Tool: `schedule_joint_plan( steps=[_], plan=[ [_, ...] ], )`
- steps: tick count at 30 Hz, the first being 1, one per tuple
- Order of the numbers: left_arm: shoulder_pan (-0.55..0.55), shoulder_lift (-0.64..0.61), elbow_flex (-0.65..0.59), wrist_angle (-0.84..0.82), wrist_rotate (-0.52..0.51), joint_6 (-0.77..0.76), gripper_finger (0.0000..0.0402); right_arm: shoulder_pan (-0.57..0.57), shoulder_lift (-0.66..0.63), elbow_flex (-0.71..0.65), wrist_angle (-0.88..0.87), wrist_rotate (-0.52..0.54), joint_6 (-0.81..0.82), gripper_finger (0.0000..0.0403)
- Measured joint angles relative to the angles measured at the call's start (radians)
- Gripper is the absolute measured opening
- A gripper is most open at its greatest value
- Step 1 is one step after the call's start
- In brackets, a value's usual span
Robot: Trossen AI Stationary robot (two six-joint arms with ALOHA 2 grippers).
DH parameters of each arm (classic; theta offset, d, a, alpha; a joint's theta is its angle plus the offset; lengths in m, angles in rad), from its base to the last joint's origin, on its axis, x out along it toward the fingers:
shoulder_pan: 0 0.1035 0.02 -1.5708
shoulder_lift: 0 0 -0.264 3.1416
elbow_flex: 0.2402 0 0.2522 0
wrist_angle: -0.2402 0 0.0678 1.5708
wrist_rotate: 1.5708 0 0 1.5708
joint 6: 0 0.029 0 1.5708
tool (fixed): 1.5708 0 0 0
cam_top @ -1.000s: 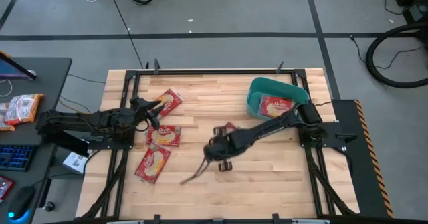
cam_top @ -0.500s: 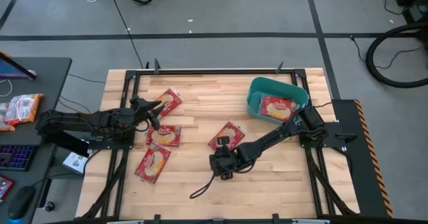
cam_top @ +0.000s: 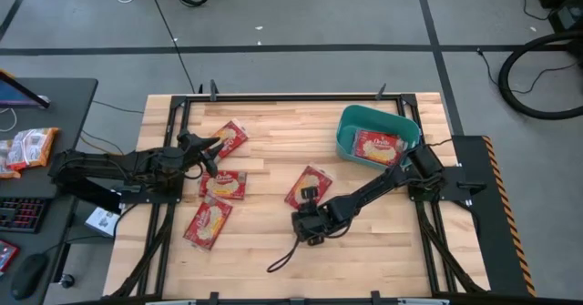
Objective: Sort popcorn bags into baskets
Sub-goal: Put the red popcorn bag into the green container
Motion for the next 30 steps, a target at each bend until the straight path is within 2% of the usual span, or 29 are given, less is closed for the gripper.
schedule_joint_plan(
  steps=[5, 21, 28, 30],
  plan=[
    [0.0, 0.0, 0.0, 0.0, 0.0, 0.0, 0.013, 0.0, 0.0, -0.003, -0.009, -0.009, -0.004, 0.001],
    [0.0, 0.0, 0.0, 0.0, 0.0, 0.0, 0.013, -0.003, -0.005, 0.16, -0.184, 0.043, -0.077, 0.0003],
    [0.0, 0.0, 0.0, 0.0, 0.0, 0.0, 0.013, -0.003, -0.013, 0.242, -0.37, 0.111, -0.083, 0.0002],
    [0.0, 0.0, 0.0, 0.0, 0.0, 0.0, 0.013, -0.013, -0.02, 0.256, -0.393, 0.086, -0.074, 0.0002]
  ],
)
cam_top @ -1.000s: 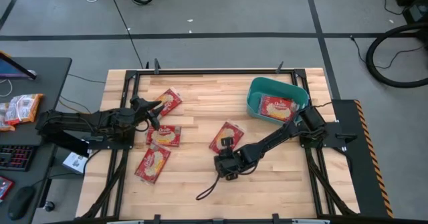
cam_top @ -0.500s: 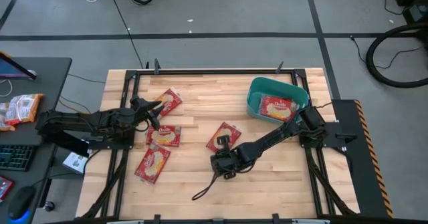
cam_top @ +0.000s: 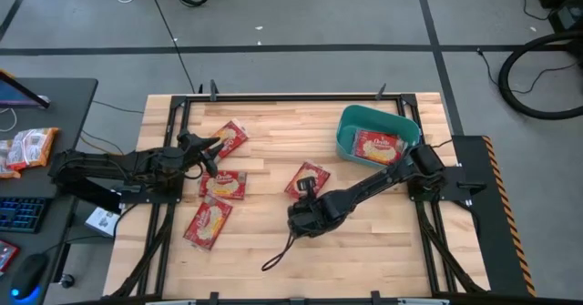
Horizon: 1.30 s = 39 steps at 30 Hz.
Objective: Sort popcorn bags into baskets
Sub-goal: Put the red popcorn bag into the green container
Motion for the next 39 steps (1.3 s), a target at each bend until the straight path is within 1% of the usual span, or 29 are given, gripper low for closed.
schedule_joint_plan(
  steps=[3, 6, 9, 13, 16, 19, 24, 28, 35, 37, 39],
  plan=[
    [0.0, 0.0, 0.0, 0.001, 0.0, 0.0, 0.013, -0.023, 0.0, -0.001, -0.006, -0.091, 0.067, 0.001],
    [0.0, 0.0, 0.0, 0.004, 0.0, 0.0, 0.013, -0.041, 0.007, -0.028, 0.03, -0.163, 0.105, 0.0021],
    [0.0, 0.0, 0.0, 0.004, 0.0, 0.0, 0.013, -0.047, 0.008, -0.085, 0.107, -0.199, 0.122, 0.0018],
    [0.0, 0.0, 0.0, 0.004, 0.0, 0.0, 0.013, -0.055, 0.008, -0.106, 0.102, -0.23, 0.165, 0.0018],
    [0.0, 0.0, 0.0, 0.005, 0.0, 0.0, 0.013, -0.064, 0.007, -0.105, 0.098, -0.282, 0.18, 0.0034],
    [0.0, 0.0, 0.0, 0.005, 0.0, 0.0, 0.013, -0.069, 0.006, -0.098, 0.104, -0.304, 0.199, 0.0062],
    [0.0, 0.0, 0.0, 0.005, 0.0, 0.0, 0.013, -0.069, 0.005, -0.092, 0.101, -0.321, 0.233, 0.0118],
    [0.0, 0.0, 0.0, 0.005, 0.0, 0.0, 0.013, -0.069, 0.005, -0.092, 0.082, -0.331, 0.239, 0.0145],
    [0.0, 0.0, 0.0, 0.006, 0.0, 0.0, 0.013, -0.043, 0.005, -0.099, 0.115, -0.327, 0.22, 0.0149],
    [0.0, 0.0, 0.0, 0.006, 0.0, 0.0, 0.013, -0.031, 0.005, -0.126, 0.157, -0.292, 0.211, 0.0148],
    [0.0, 0.0, 0.0, 0.006, 0.0, 0.0, 0.013, -0.02, 0.007, -0.146, 0.159, -0.234, 0.206, 0.0148]
  ],
)
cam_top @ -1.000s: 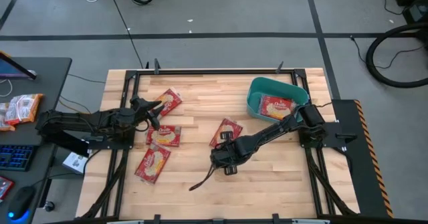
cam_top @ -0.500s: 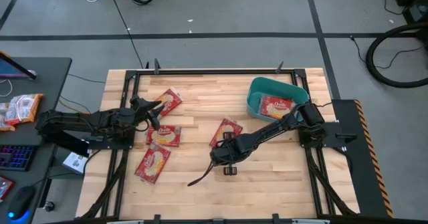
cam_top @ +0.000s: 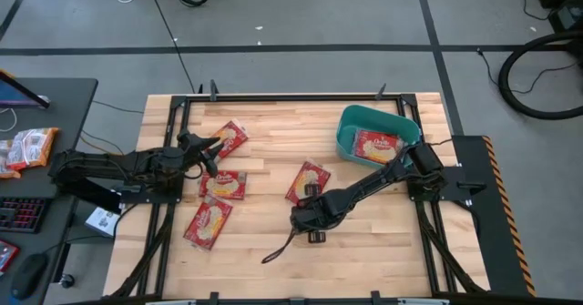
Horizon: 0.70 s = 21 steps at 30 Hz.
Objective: Sort popcorn bags into baskets
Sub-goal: Put the red popcorn bag into the green container
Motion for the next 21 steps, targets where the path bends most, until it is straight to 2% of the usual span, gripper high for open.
schedule_joint_plan(
  steps=[4, 8, 11, 17, 21],
  plan=[
    [0.0, 0.0, 0.0, 0.0, 0.0, 0.0, 0.013, 0.007, 0.0, -0.018, 0.005, 0.074, -0.013, 0.0148],
    [0.0, 0.0, 0.0, 0.0, 0.0, 0.0, 0.013, 0.007, 0.0, -0.018, 0.006, 0.086, -0.044, 0.0137],
    [0.0, 0.0, 0.0, 0.0, 0.0, 0.0, 0.013, 0.008, 0.0, -0.039, 0.025, 0.08, -0.054, 0.0106],
    [0.0, 0.0, 0.0, 0.0, 0.0, 0.0, 0.013, 0.009, -0.005, -0.089, 0.071, 0.05, -0.047, 0.0013],
    [0.0, 0.0, 0.0, 0.0, 0.0, 0.0, 0.013, 0.004, -0.008, -0.073, 0.047, 0.057, -0.059, 0.0012]
  ],
)
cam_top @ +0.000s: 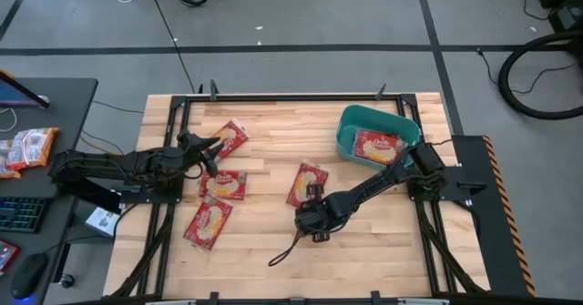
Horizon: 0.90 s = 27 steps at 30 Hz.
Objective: Sort popcorn bags into baskets
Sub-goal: Put the red popcorn bag into the green container
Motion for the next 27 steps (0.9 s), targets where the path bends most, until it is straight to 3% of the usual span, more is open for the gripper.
schedule_joint_plan(
  steps=[4, 13, 20, 27],
  plan=[
    [0.0, 0.0, 0.0, 0.0, 0.0, 0.0, 0.013, -0.013, -0.024, 0.066, -0.13, 0.018, -0.032, 0.0006],
    [0.0, 0.0, 0.0, 0.0, 0.0, 0.002, 0.013, -0.025, -0.125, 0.19, -0.408, 0.193, -0.004, 0.0004],
    [0.0, 0.0, 0.0, 0.0, 0.0, 0.002, 0.013, -0.043, -0.251, 0.196, -0.526, 0.268, 0.163, 0.0004],
    [0.0, 0.0, 0.0, 0.0, 0.0, 0.001, 0.013, -0.058, -0.373, 0.196, -0.655, 0.275, 0.347, 0.0004]
  ],
)
